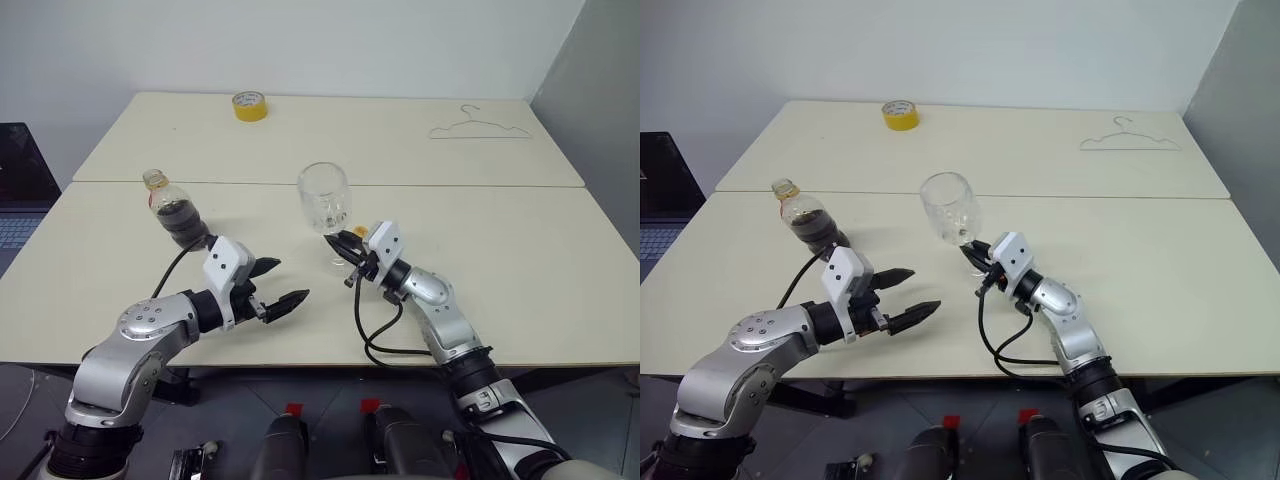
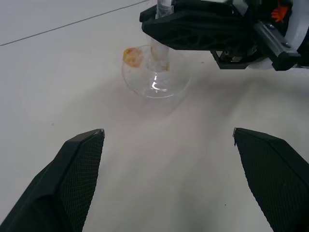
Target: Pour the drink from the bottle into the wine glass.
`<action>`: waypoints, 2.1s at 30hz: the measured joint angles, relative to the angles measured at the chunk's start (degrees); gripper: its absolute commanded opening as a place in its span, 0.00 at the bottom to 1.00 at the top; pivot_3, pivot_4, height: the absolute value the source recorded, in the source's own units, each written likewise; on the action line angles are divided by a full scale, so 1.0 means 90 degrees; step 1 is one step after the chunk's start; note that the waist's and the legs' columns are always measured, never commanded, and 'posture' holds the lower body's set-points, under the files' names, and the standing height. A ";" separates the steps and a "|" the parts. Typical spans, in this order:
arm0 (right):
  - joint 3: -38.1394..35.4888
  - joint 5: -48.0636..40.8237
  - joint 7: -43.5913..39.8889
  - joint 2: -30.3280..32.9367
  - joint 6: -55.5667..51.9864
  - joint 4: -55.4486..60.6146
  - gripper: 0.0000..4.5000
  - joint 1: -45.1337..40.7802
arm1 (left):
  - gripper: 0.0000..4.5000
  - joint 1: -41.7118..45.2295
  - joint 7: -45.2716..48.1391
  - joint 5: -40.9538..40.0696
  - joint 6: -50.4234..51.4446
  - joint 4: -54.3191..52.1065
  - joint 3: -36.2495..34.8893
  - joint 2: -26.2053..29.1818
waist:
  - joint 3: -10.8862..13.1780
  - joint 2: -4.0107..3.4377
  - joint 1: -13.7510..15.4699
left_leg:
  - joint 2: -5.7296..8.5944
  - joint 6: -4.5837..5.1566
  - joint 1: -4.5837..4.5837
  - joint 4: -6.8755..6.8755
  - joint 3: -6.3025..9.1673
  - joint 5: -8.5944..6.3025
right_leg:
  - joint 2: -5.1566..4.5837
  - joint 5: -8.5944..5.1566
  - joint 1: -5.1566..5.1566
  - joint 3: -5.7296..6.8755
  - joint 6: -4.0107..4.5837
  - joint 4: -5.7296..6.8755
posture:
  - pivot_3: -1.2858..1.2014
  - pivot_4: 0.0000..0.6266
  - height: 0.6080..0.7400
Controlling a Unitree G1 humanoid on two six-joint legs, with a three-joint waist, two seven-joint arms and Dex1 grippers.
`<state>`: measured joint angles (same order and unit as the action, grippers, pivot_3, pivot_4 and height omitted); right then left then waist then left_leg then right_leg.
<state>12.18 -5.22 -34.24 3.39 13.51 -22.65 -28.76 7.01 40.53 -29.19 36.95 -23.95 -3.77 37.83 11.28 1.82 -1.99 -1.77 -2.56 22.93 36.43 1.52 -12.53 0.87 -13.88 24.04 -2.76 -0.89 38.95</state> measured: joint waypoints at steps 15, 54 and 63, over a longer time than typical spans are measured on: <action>-0.0074 -0.0005 0.0174 -0.0196 0.0786 -0.0930 0.02 0.0128 | 1.00 -0.0114 0.0002 0.0042 -0.0002 -0.0002 -0.0082 0.0015 | 0.0000 0.0000 -0.0001 | 0.0001 0.0000 -0.0001 -0.0001 0.0002 0.0000 | -0.0001 -0.0001 -0.0001 0.0000 0.0001 -0.0001 | 0.52 0.24 1.00; -0.0263 -0.0410 -0.1071 0.1651 -0.1292 0.1278 0.99 0.0686 | 1.00 -0.0126 0.0044 -0.0023 -0.0110 0.0381 -0.1053 0.0150 | 0.0000 0.0001 0.0012 | 0.0001 0.0000 0.0000 -0.0002 0.0000 0.0000 | -0.0003 -0.0017 0.0000 0.0000 0.0026 -0.0004 | 0.52 0.24 1.00; -0.1185 -0.1536 -0.2546 0.4199 -0.3477 0.2772 0.99 0.0739 | 1.00 -0.1182 0.0662 -0.1126 0.0292 0.0464 -0.2877 0.0664 | 0.0002 0.0002 0.0012 | 0.0003 0.0000 0.0002 -0.0015 -0.0002 -0.0001 | -0.0011 -0.0033 0.0004 0.0005 0.0044 -0.0014 | 0.52 0.24 1.00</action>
<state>1.51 -19.04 -57.15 41.18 -17.78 2.30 -22.11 -3.63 46.49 -39.32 39.57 -19.78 -29.66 43.80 11.30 1.85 -1.88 -1.74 -2.56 22.95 36.29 1.50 -12.54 0.78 -14.18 24.08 -2.72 -0.49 38.82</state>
